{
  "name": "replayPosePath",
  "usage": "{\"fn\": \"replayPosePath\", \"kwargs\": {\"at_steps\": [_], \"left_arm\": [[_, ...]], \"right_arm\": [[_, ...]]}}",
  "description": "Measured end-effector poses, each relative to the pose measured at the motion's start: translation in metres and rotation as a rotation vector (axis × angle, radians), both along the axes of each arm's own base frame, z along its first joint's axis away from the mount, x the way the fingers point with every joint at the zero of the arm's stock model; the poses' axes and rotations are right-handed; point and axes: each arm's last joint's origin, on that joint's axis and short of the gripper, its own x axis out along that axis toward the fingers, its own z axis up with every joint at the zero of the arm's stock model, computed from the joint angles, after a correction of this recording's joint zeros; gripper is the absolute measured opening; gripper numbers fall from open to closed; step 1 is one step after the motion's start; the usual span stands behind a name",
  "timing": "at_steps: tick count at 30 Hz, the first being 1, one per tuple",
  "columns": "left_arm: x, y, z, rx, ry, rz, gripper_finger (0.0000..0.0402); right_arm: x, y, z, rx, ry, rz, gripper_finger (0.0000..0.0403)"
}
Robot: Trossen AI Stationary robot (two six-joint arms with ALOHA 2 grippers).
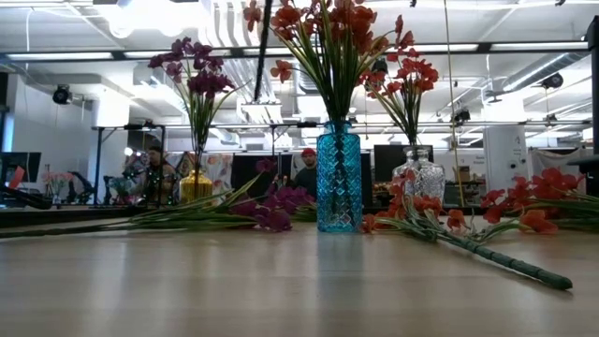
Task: Sort flowers into vase by color
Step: Put the left red flowers into the transparent vase
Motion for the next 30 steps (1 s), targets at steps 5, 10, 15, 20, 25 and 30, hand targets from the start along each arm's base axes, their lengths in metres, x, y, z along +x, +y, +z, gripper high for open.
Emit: {"fn": "replayPosePath", "kwargs": {"at_steps": [5,10,15,20,25,30], "left_arm": [[-0.001,0.0,0.001,-0.003,-0.002,0.0,0.0091],[-0.009,0.004,0.012,-0.011,-0.014,0.002,0.0134],[-0.025,0.011,0.026,-0.011,0.003,-0.003,0.0157],[-0.041,0.021,0.038,-0.03,0.031,0.004,0.016],[-0.052,0.03,0.046,-0.037,0.05,0.013,0.016],[-0.062,0.038,0.051,-0.011,0.06,0.044,0.016]], "right_arm": [[0.0,0.0,0.001,0.0,-0.001,-0.002,0.0017],[-0.009,-0.004,0.013,0.011,-0.001,0.005,0.0022],[-0.032,-0.012,0.041,0.057,0.014,0.02,0.0028],[-0.067,-0.033,0.07,0.119,0.062,-0.024,0.0028],[-0.103,-0.064,0.088,0.116,0.09,-0.239,0.0028],[-0.135,-0.092,0.097,0.115,0.042,-0.453,0.0028]]}}
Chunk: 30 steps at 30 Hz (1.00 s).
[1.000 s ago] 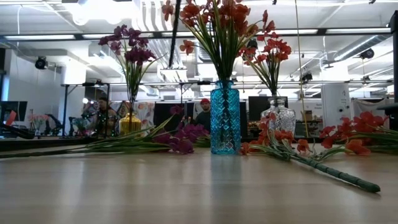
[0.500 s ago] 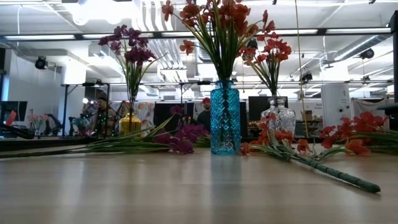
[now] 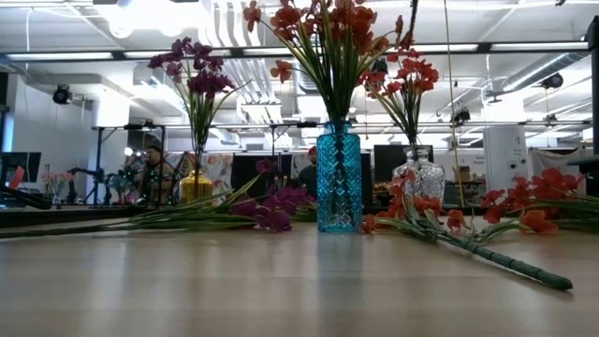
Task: Sort flowers into vase by color
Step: Put the left red flowers into the transparent vase
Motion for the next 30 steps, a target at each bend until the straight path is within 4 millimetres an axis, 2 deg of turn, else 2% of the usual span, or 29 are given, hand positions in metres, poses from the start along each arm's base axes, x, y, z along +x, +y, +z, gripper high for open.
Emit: {"fn": "replayPosePath", "kwargs": {"at_steps": [7,16,30], "left_arm": [[-0.016,0.012,0.003,0.013,0.058,0.031,0.016],[-0.034,0.029,-0.006,-0.009,0.147,0.196,0.016],[-0.041,0.034,-0.015,-0.007,0.216,0.258,0.016]], "right_arm": [[-0.026,-0.036,-0.008,-0.007,-0.058,-0.225,0.0028],[-0.031,-0.08,-0.028,0.001,-0.063,-0.428,0.0028],[-0.023,-0.105,-0.035,0.005,-0.058,-0.577,0.0028]]}}
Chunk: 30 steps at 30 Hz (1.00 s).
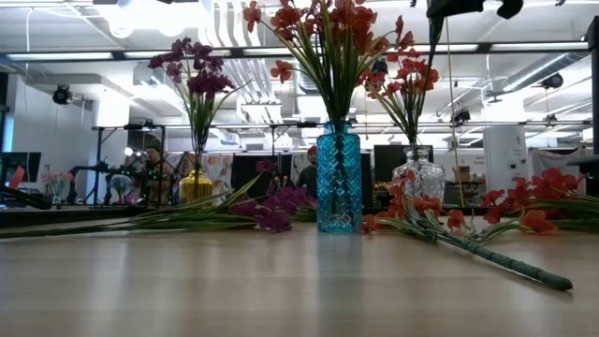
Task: Sort flowers into vase by color
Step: Put the left red flowers into the transparent vase
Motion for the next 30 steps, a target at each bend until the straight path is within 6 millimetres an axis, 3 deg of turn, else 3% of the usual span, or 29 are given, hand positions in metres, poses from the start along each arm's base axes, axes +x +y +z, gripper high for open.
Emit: {"fn": "replayPosePath", "kwargs": {"at_steps": [20,30], "left_arm": [[-0.002,0.001,-0.001,0.018,0.02,0.002,0.016],[-0.003,0.002,-0.002,0.031,0.037,0.001,0.016]], "right_arm": [[0.022,-0.011,-0.018,0.013,0.038,-0.083,0.0028],[0.023,-0.018,-0.02,0.015,0.055,-0.121,0.0028]]}}
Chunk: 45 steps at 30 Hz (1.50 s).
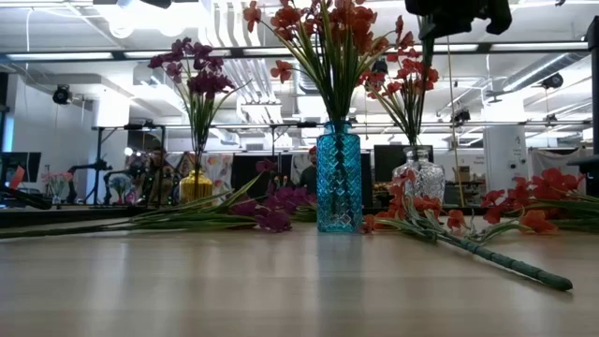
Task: Sort flowers into vase by color
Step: Put the left red flowers into the transparent vase
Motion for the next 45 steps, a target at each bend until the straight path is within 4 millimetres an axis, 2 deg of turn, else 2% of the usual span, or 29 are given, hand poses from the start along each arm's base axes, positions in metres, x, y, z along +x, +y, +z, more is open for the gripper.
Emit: {"fn": "replayPosePath", "kwargs": {"at_steps": [6,22,31,45], "left_arm": [[-0.001,0.001,-0.001,0.01,0.013,0.0,0.016],[-0.003,0.001,-0.003,0.003,0.048,-0.014,0.016],[-0.005,0.003,-0.004,-0.018,0.057,0.02,0.016],[-0.005,0.003,-0.004,-0.023,0.053,0.025,0.016]], "right_arm": [[0.001,0.0,-0.002,0.004,0.008,-0.001,0.0028],[0.019,0.001,-0.019,-0.001,0.09,-0.003,0.0028],[0.018,0.001,-0.019,0.01,0.061,-0.007,0.0032],[0.019,0.001,-0.02,0.018,0.061,-0.003,0.0124]]}}
